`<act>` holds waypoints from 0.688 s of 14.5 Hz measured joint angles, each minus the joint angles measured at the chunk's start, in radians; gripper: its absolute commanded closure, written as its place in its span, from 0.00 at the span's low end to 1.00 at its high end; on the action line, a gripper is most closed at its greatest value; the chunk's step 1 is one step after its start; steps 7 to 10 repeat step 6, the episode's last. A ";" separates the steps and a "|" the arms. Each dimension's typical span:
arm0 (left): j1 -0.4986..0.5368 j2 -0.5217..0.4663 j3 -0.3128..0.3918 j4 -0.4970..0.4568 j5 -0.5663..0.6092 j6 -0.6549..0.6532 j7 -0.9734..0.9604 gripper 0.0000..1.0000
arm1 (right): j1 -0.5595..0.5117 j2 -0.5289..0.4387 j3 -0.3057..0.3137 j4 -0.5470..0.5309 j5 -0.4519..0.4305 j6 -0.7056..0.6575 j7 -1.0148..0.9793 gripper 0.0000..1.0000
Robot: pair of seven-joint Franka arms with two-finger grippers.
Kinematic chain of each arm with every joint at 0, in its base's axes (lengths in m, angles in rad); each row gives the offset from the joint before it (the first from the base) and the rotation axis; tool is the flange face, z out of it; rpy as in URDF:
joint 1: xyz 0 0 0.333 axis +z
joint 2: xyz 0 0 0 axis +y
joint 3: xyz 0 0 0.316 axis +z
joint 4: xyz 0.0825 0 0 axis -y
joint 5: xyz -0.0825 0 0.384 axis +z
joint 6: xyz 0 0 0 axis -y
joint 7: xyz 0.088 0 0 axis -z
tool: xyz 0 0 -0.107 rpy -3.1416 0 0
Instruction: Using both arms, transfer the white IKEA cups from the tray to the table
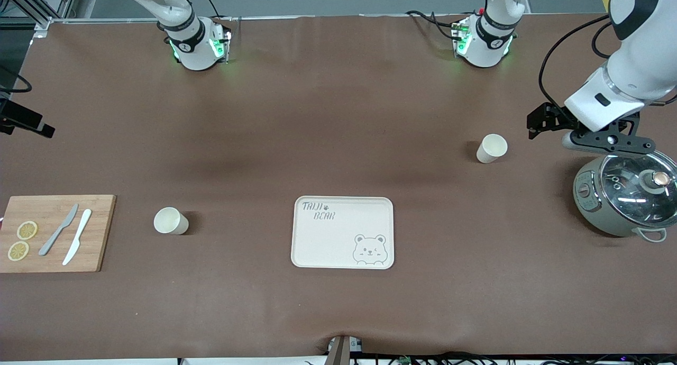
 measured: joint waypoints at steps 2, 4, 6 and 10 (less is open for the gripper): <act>0.004 0.000 0.001 0.000 0.000 0.000 0.000 0.00 | 0.003 0.000 0.006 0.000 -0.002 0.010 0.000 0.00; 0.005 0.000 0.001 0.000 0.000 0.000 0.000 0.00 | 0.012 0.001 0.010 -0.001 -0.022 0.011 -0.001 0.00; 0.004 0.000 0.001 0.000 0.000 0.000 0.000 0.00 | 0.046 0.001 0.013 -0.005 -0.066 0.016 -0.001 0.00; 0.004 0.000 0.001 0.000 0.000 0.000 0.000 0.00 | 0.046 0.001 0.013 -0.005 -0.066 0.016 -0.001 0.00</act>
